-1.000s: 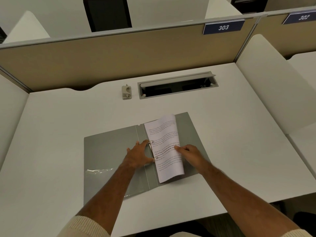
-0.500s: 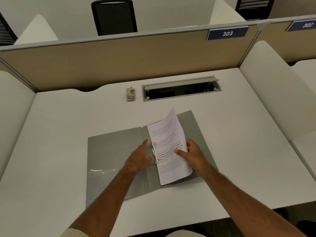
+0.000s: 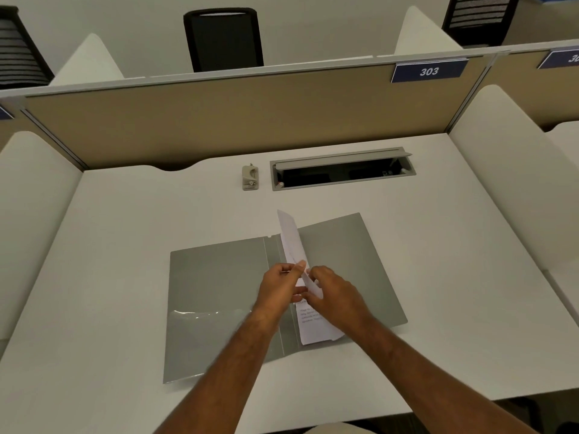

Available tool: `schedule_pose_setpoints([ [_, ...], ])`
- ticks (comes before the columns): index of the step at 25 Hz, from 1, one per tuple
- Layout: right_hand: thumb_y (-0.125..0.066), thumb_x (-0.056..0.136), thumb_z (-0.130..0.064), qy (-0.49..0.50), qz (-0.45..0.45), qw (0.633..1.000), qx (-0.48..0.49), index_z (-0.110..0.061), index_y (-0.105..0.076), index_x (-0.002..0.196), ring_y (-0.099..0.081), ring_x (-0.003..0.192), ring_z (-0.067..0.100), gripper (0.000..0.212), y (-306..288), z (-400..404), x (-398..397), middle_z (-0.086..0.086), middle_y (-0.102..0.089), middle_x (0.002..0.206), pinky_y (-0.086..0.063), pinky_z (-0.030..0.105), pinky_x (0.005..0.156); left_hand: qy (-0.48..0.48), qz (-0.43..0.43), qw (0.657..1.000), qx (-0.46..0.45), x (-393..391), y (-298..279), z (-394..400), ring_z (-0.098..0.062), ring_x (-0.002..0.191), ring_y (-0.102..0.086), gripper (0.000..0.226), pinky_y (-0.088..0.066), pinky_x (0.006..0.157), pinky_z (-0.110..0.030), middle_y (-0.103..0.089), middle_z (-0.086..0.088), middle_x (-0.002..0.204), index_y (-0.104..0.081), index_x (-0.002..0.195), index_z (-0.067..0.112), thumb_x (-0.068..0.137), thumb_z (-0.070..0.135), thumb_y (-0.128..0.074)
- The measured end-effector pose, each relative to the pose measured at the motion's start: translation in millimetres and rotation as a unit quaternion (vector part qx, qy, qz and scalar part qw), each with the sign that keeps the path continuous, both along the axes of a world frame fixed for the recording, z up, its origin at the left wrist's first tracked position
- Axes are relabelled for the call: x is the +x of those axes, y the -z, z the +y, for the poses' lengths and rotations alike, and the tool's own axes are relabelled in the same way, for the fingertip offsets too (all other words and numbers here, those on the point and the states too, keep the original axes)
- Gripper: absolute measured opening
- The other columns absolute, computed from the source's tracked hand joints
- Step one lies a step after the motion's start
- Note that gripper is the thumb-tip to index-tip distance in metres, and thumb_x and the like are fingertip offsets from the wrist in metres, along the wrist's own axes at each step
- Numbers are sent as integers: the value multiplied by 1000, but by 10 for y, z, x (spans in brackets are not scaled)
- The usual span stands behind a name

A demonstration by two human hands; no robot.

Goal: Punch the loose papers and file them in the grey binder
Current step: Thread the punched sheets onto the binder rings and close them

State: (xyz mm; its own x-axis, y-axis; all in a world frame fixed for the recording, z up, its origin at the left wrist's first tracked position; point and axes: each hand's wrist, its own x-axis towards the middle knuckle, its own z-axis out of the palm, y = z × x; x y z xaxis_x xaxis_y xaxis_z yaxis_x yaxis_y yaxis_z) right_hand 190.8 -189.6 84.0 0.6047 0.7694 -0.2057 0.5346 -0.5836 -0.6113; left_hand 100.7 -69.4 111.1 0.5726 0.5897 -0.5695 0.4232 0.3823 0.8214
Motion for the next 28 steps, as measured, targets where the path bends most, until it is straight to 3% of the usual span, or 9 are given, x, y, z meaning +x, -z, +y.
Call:
schedule_pose_setpoints([
  [3, -67, 91, -50, -21, 76, 996, 29, -28, -50, 120, -59, 110, 11, 40, 38, -1, -33, -7, -54, 134, -50, 21, 94, -30, 17, 999, -5, -66, 80, 57, -23, 83, -79, 21, -66, 74, -36, -77, -8, 106, -69, 114, 13, 101, 28, -63],
  [6, -68, 86, -59, -13, 145, 989, 33, -30, -40, 131, -48, 116, 9, 60, 45, 0, -69, -8, -42, 141, -44, 21, 95, -36, 50, 998, 34, -138, 118, 108, -22, 85, -77, 19, -66, 76, -34, -77, -7, 101, -71, 109, 12, 102, 27, -62],
  [11, -72, 82, -60, 20, 178, 984, 20, -32, -23, 148, -49, 120, 13, 86, 110, 1, -52, -2, -38, 151, -51, 36, 101, -46, 7, 997, -58, -202, 172, 151, -24, 91, -79, 23, -65, 83, -38, -80, -8, 102, -74, 111, 10, 97, 28, -70],
  [17, -74, 83, -57, 29, 173, 984, 30, -30, -21, 150, -52, 119, 16, 90, 174, 40, -73, 1, -39, 150, -53, 37, 99, -75, -17, 986, -150, -163, 151, 152, -24, 92, -78, 27, -62, 79, -36, -80, -9, 102, -74, 111, 6, 90, 23, -78],
  [22, -74, 84, -55, 33, 176, 983, 36, -29, -21, 151, -49, 119, 13, 89, 193, 41, -63, 0, -38, 151, -51, 38, 101, -77, -8, 985, -155, -125, 144, 163, -24, 90, -77, 28, -62, 77, -34, -80, -10, 101, -75, 102, 7, 83, 26, -84],
  [28, -73, 81, -60, 46, 204, 977, 34, -34, -19, 149, -51, 125, 17, 90, 233, 8, -10, -2, -38, 152, -52, 40, 102, -76, -9, 989, -129, -147, 173, 207, -24, 86, -75, 29, -59, 68, -32, -78, -9, 90, -64, 76, 15, 77, 31, -88],
])
